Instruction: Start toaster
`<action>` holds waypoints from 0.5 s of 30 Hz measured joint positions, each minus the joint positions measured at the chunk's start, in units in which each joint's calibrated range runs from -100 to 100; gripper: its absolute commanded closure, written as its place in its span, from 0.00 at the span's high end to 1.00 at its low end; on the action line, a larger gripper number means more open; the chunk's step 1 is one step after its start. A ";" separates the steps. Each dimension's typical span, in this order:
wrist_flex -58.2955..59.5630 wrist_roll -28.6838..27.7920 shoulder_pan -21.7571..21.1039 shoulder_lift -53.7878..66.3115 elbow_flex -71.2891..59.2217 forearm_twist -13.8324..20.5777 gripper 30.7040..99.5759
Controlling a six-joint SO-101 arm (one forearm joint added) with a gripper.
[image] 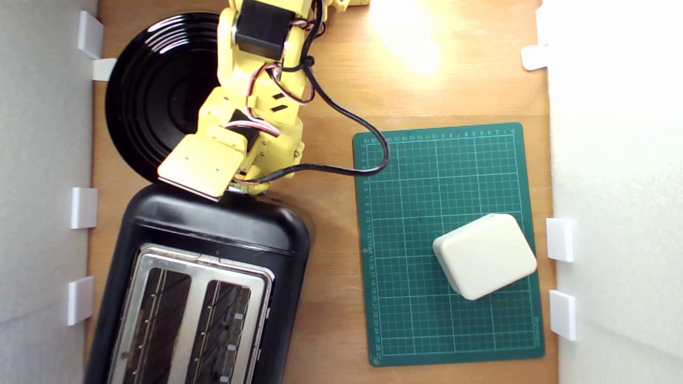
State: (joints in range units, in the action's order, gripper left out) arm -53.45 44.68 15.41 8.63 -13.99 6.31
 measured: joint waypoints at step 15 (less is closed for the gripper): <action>14.13 0.05 0.54 1.92 -17.15 0.10 0.01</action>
State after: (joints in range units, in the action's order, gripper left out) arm -39.32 44.73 15.95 10.55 -31.14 6.40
